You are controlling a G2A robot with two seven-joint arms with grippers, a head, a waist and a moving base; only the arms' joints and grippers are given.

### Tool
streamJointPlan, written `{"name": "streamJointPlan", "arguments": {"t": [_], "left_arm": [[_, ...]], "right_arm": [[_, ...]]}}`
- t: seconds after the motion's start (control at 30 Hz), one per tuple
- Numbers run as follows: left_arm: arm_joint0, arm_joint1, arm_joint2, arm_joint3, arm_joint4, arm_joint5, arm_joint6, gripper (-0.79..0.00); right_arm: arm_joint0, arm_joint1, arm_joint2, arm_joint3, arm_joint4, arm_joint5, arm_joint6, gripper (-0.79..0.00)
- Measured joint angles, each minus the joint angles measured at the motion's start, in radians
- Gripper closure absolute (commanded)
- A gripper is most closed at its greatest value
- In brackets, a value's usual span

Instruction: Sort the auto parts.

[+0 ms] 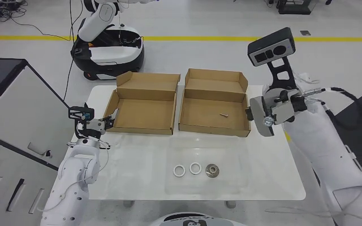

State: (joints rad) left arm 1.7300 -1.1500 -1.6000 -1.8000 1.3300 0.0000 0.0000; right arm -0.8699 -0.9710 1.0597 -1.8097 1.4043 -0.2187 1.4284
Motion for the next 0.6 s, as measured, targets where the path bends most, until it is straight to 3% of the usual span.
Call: {"name": "streamJointPlan", "arguments": {"t": [0.6], "left_arm": [[0.0,0.0,0.0,0.0,0.0,0.0,0.0,-0.785]], "right_arm": [[-0.038,-0.05,0.032,-0.008,0.142,0.006,-0.007,0.0]]}}
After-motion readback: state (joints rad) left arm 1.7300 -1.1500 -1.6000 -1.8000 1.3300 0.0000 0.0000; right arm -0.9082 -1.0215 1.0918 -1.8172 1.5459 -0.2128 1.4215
